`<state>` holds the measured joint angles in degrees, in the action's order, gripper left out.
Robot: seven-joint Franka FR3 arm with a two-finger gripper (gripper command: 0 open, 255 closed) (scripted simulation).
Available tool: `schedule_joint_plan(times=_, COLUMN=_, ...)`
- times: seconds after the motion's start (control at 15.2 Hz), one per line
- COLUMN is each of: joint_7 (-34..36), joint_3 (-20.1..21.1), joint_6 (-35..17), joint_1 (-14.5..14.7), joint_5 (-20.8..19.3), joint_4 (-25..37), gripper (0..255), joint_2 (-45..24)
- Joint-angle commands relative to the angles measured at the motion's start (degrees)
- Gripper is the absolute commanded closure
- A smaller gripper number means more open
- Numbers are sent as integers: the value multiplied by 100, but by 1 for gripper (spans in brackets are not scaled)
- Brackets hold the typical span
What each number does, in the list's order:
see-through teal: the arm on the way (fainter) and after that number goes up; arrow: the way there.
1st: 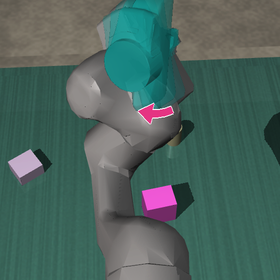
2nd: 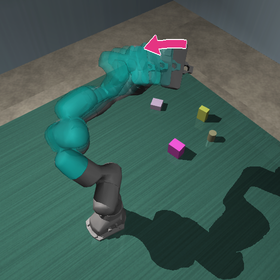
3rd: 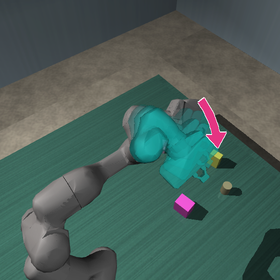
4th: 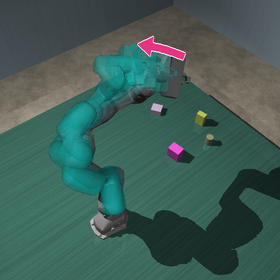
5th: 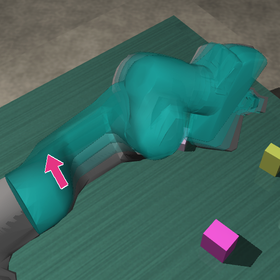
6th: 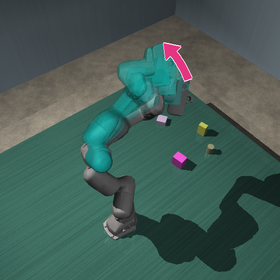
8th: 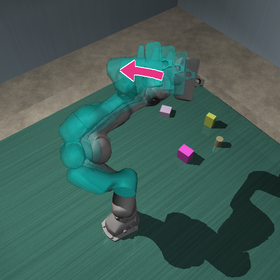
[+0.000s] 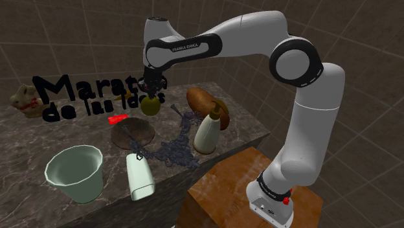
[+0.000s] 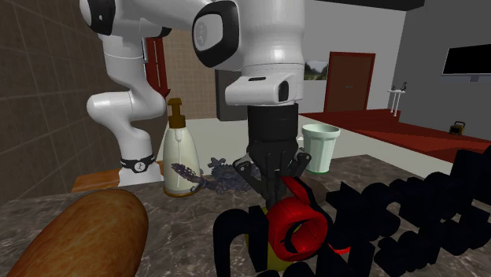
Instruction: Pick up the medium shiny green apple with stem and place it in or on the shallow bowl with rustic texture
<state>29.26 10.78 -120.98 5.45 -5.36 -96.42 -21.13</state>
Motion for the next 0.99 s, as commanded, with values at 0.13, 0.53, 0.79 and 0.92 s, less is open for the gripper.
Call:
schedule_joint_plan(times=0.13, joint_7=-16, joint_3=9, joint_6=201, joint_1=-3, joint_5=22, joint_4=127, gripper=255, joint_2=75)
schedule_joint_plan(times=0.53, joint_7=-43, joint_3=23, joint_6=616, joint_1=-5, joint_5=56, joint_4=429, gripper=255, joint_2=190)
schedule_joint_plan(times=0.79, joint_7=-59, joint_3=30, joint_6=901, joint_1=-2, joint_5=74, joint_4=661, gripper=255, joint_2=245)
schedule_joint_plan(times=0.92, joint_7=-65, joint_3=33, joint_6=1046, joint_1=0, joint_5=80, joint_4=787, gripper=255, joint_2=265)
